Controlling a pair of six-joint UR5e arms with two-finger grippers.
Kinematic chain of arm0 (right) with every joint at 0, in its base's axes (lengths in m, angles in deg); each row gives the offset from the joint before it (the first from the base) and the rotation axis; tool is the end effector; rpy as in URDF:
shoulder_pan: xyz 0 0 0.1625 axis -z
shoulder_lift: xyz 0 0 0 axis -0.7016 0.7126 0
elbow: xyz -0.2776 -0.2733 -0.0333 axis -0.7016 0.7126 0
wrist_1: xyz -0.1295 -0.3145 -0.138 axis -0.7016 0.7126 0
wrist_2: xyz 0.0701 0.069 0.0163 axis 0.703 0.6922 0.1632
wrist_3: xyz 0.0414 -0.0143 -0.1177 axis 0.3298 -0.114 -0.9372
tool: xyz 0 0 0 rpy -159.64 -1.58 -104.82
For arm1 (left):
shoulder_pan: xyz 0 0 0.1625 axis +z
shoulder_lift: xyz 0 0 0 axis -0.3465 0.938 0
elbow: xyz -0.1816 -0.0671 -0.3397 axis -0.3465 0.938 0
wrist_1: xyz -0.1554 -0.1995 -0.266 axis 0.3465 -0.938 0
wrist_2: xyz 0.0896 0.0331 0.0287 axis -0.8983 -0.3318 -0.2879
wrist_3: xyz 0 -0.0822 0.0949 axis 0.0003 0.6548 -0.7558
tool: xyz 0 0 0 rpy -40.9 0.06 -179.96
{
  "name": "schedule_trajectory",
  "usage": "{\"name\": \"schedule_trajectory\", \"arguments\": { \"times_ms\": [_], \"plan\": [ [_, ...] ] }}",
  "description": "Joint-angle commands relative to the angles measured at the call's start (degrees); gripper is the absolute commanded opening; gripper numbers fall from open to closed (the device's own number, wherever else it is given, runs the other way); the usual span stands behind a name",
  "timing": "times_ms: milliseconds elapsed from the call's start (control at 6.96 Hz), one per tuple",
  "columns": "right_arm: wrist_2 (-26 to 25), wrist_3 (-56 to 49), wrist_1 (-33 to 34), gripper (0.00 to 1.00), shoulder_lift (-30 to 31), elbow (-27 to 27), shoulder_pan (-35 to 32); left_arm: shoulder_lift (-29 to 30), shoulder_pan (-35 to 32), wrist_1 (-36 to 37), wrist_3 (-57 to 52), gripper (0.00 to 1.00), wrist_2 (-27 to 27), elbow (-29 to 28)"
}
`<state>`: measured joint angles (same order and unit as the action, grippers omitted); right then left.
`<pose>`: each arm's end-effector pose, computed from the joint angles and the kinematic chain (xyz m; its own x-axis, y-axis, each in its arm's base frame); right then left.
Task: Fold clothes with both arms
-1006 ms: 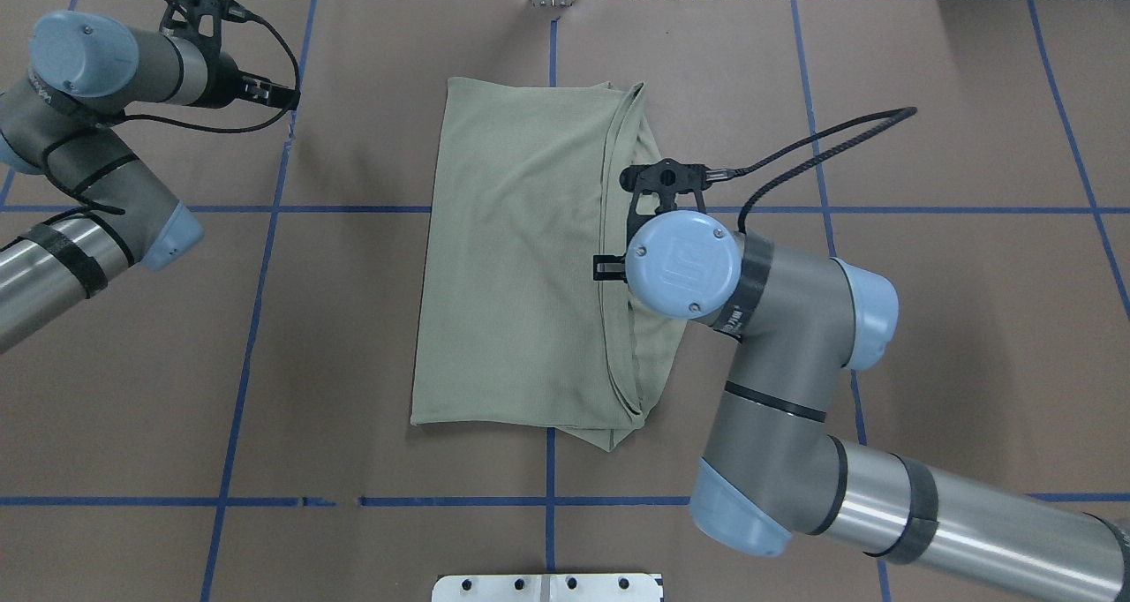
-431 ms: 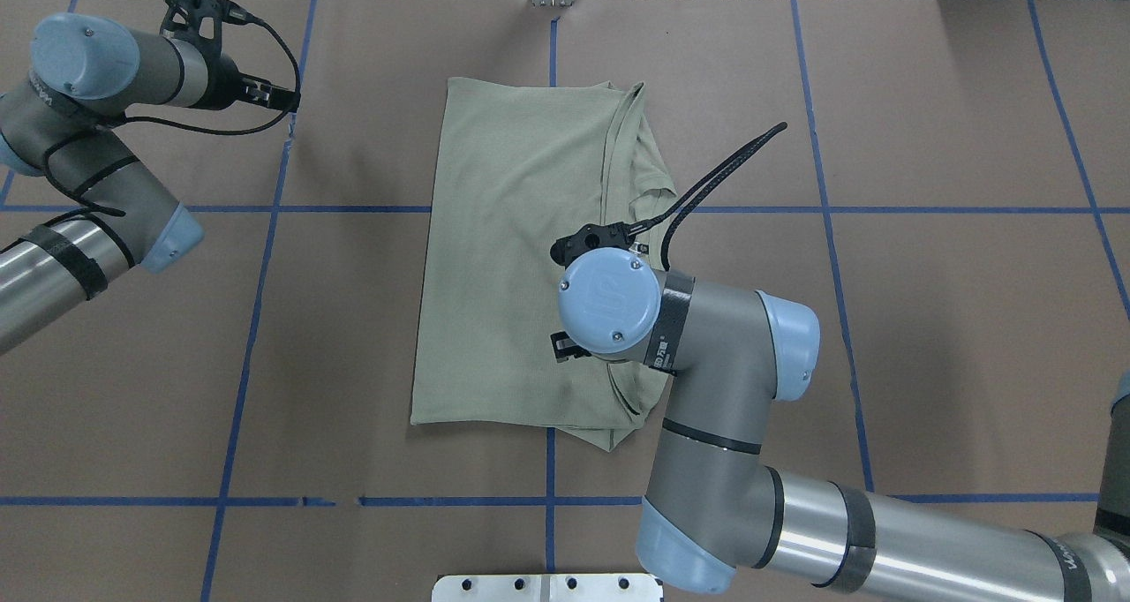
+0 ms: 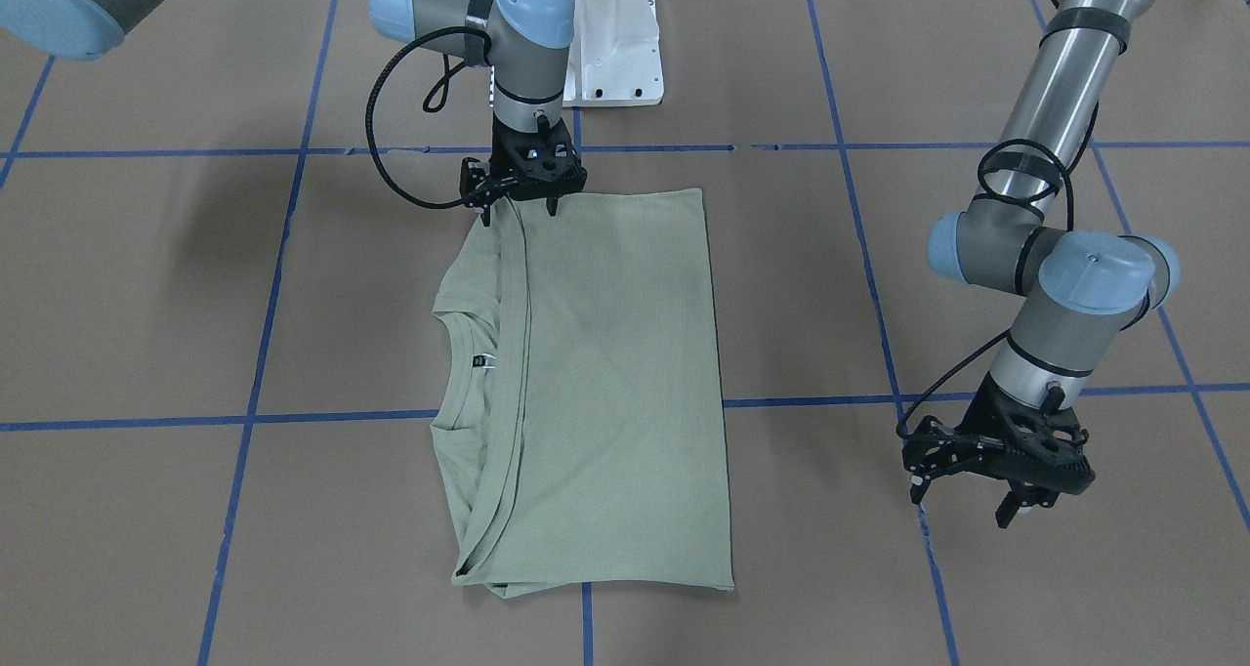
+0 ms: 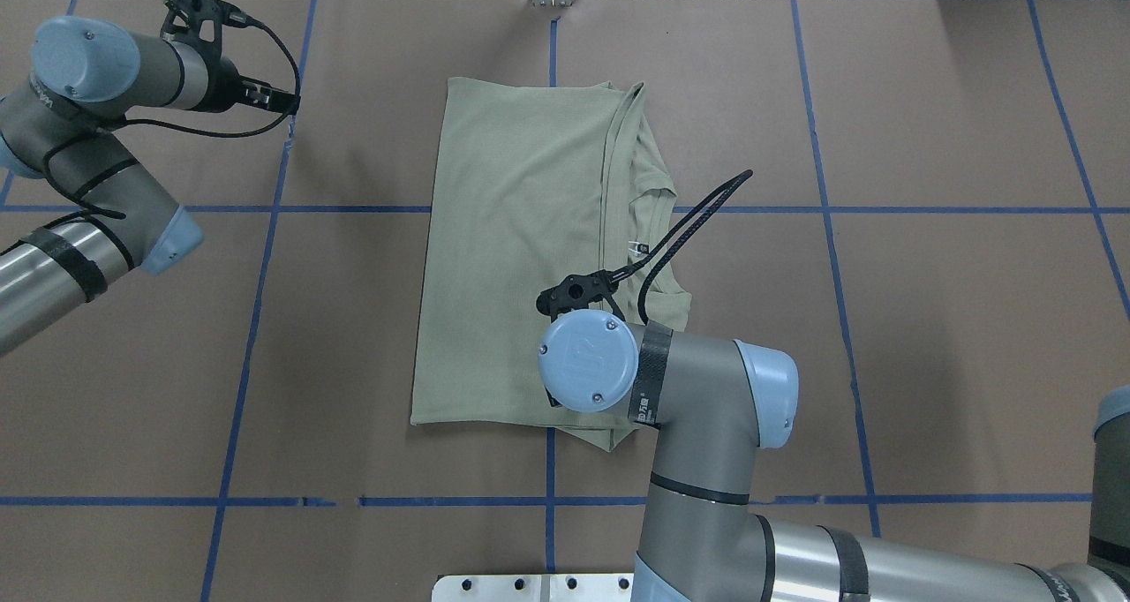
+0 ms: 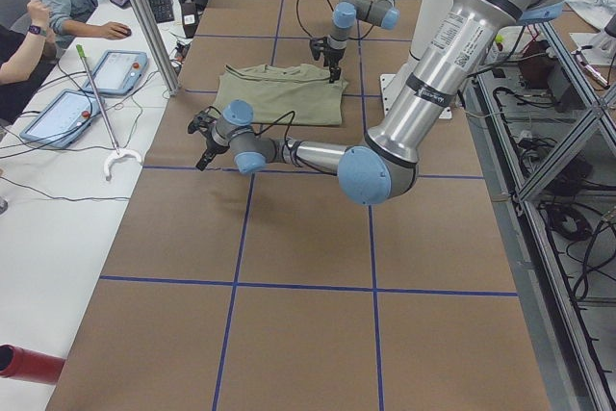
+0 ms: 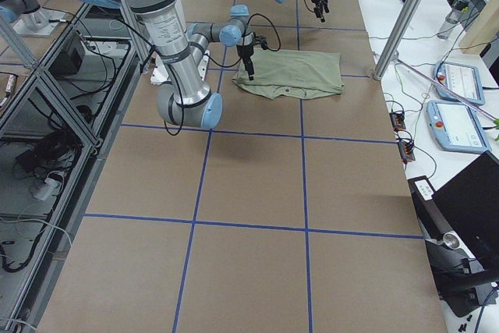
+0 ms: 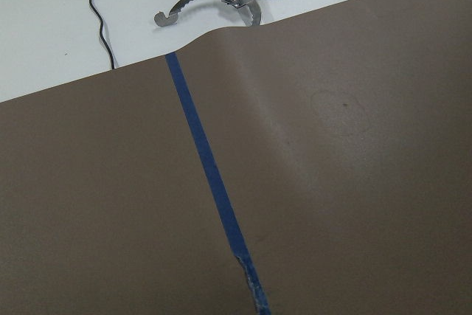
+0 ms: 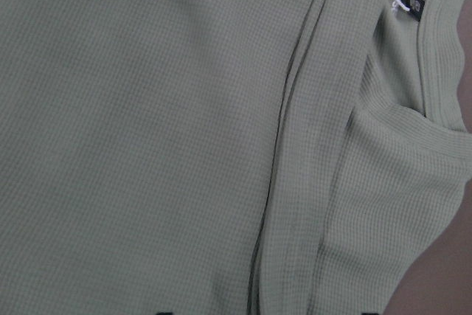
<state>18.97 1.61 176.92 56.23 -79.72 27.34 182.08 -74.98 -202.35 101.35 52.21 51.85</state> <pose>-0.5634 -0.3123 0.2596 0.8118 -0.2846 0.5098 0.1482 0.9450 0.2916 0.3226 -0.6327 0.4535 0.7084 0.3326 -0.6226 0.1722 0.7740 0.6094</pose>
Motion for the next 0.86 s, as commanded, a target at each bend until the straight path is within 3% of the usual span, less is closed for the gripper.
{"name": "schedule_trajectory", "arguments": {
  "times_ms": [0, 287, 719],
  "plan": [
    [-0.84, -0.92, 0.1, 0.42, 0.95, 0.1, 0.43, -0.39, 0.04, 0.0, -0.07, 1.0, 0.0, -0.01],
    [-0.85, -2.25, 0.1, 0.4, 1.31, -0.17, 0.43, -0.48, 0.12, 0.0, -0.07, 1.0, 0.0, -0.01],
    [-0.85, -1.29, 0.36, 0.0, 1.31, -0.6, 0.43, -0.39, 0.12, 0.0, -0.07, 1.0, 0.0, -0.01]
  ]
}}
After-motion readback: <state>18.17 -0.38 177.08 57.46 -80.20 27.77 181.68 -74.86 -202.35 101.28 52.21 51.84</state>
